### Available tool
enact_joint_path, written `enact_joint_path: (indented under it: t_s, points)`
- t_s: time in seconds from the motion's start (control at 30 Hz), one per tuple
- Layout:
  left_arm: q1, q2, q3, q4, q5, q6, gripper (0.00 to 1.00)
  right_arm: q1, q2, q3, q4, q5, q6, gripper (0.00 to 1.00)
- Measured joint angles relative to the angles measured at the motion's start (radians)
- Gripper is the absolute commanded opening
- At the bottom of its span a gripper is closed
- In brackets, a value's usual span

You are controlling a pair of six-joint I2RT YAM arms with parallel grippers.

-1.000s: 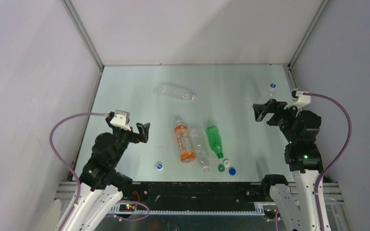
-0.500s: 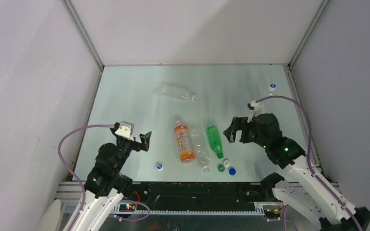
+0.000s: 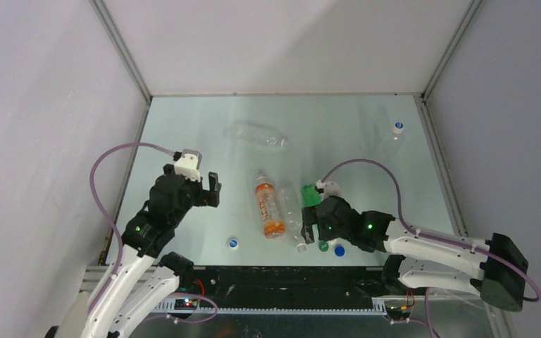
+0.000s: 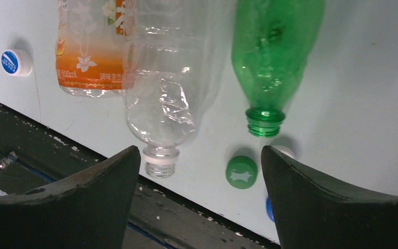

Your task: Screw on the bottle caps

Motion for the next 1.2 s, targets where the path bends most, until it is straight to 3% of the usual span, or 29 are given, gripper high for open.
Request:
enact_joint_path:
  t_s: [0.33,0.87,1.2]
  points:
    - [-0.002,0.068,0.035,-0.071,0.003,-0.059,0.98,0.076,0.127,0.0,0.093,-0.002,0.071,0.82]
    - [-0.02,0.298,0.074,-0.084,0.051,-0.174,0.98,0.109,0.161,0.04,0.039,0.002,0.085,0.78]
    - [-0.195,0.477,0.074,-0.004,0.068,-0.441,0.97,0.029,0.128,0.09,-0.098,0.018,0.106,0.78]
